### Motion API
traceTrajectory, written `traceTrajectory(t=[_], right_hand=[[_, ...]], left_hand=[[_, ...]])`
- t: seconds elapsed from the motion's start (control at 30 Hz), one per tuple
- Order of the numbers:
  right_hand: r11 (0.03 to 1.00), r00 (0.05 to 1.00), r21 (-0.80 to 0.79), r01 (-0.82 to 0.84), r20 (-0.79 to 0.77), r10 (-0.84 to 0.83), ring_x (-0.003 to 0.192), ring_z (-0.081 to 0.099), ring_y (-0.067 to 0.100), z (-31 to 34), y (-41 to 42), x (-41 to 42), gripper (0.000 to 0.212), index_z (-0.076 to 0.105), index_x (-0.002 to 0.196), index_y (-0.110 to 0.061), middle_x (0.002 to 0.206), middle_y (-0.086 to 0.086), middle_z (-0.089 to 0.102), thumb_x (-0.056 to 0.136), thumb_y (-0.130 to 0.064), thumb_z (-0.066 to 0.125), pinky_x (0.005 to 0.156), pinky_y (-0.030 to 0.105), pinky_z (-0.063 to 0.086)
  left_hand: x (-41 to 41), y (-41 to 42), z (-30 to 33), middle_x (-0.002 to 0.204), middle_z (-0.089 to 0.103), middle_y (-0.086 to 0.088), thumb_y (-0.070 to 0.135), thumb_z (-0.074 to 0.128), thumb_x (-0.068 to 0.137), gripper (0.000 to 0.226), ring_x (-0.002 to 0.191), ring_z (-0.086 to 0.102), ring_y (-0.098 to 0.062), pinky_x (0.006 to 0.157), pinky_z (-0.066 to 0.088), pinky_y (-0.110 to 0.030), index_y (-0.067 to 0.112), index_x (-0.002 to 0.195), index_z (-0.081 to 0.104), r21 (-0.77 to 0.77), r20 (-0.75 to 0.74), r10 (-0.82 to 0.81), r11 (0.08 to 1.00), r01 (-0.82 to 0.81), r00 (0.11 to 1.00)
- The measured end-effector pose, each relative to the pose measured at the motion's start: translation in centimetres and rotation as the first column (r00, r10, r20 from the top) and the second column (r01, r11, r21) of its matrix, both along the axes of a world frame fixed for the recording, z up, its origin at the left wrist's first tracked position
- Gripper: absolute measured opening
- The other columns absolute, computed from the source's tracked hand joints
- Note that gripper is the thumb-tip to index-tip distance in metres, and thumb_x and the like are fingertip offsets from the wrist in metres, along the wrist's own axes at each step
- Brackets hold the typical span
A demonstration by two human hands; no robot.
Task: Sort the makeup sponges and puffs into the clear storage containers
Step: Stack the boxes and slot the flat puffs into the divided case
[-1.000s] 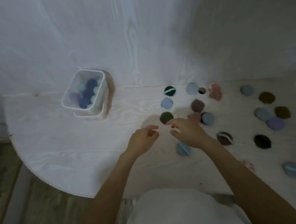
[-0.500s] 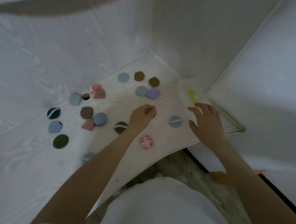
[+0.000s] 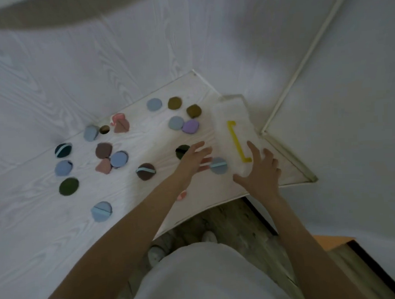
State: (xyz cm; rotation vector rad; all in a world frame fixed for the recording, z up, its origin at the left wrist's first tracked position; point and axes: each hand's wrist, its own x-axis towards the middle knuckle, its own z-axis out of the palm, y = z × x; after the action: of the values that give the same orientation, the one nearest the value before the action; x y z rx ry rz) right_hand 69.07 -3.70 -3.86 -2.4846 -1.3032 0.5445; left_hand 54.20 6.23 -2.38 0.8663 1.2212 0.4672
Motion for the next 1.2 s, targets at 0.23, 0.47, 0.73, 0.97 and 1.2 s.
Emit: traceTrajectory(t=[0.23, 0.47, 0.73, 0.97, 1.2], right_hand=[[0.868, 0.871, 0.077, -0.49, 0.009, 0.491, 0.121, 0.029, 0.032, 2.1, 1.4, -7.4, 0.098, 0.02, 0.145, -0.036, 0.144, 0.012, 0.024, 0.065, -0.048, 0.074, 0.096, 0.042, 0.024], [0.501, 0.501, 0.006, -0.866, 0.035, 0.865, 0.123, 0.025, 0.032, 2.2, 3.8, -19.6, 0.099, 0.02, 0.144, -0.037, 0.145, 0.01, 0.02, 0.061, -0.048, 0.072, 0.094, 0.04, 0.026], [0.09, 0.081, -0.134, -0.987, 0.066, 0.994, 0.135, 0.015, 0.034, 2.1, 6.0, -31.6, 0.096, 0.005, 0.147, -0.037, 0.154, 0.012, 0.004, 0.075, -0.045, 0.068, 0.106, 0.042, 0.019], [-0.014, -0.087, -0.277, -0.961, 0.254, 0.963, 0.141, 0.005, 0.037, 0.4, 7.2, -39.0, 0.088, 0.007, 0.148, -0.028, 0.156, 0.014, 0.002, 0.081, -0.028, 0.064, 0.114, 0.052, 0.007], [-0.006, -0.171, -0.375, -0.927, 0.408, 0.897, 0.134, 0.023, 0.047, 0.1, 7.5, -45.6, 0.068, 0.023, 0.138, -0.01, 0.147, 0.024, 0.026, 0.082, -0.016, 0.062, 0.101, 0.049, 0.033]], left_hand=[[-10.2, -2.4, 1.2, 0.097, 0.065, -0.009, 0.023, 0.058, 0.091, 0.026, 0.09, 0.066, -0.021, 0.083, 0.054, -0.034, 0.006, 0.111, 0.054, 0.024, 0.155, 0.439, 0.894, -0.448, 0.885], [-24.4, -7.4, 0.3, 0.105, 0.06, -0.005, 0.035, 0.059, 0.089, 0.037, 0.101, 0.062, -0.02, 0.08, 0.054, -0.035, 0.007, 0.113, 0.05, 0.051, 0.058, 0.792, 0.605, -0.794, 0.608], [-35.7, -12.0, -0.8, 0.082, 0.057, -0.005, 0.025, 0.055, 0.093, 0.022, 0.077, 0.057, -0.014, 0.085, 0.052, -0.034, 0.005, 0.09, 0.062, -0.037, 0.062, 0.925, 0.379, -0.925, 0.376], [-40.7, -13.6, -3.6, 0.103, 0.05, -0.01, 0.029, 0.058, 0.091, 0.04, 0.078, 0.06, -0.015, 0.089, 0.051, -0.033, -0.004, 0.114, 0.053, -0.097, 0.055, 0.976, 0.214, -0.972, 0.209], [-44.0, -12.8, -4.7, 0.096, 0.048, -0.009, 0.032, 0.062, 0.088, 0.038, 0.076, 0.061, -0.015, 0.089, 0.05, -0.031, -0.002, 0.102, 0.054, -0.091, 0.013, 0.99, 0.14, -0.986, 0.139]])
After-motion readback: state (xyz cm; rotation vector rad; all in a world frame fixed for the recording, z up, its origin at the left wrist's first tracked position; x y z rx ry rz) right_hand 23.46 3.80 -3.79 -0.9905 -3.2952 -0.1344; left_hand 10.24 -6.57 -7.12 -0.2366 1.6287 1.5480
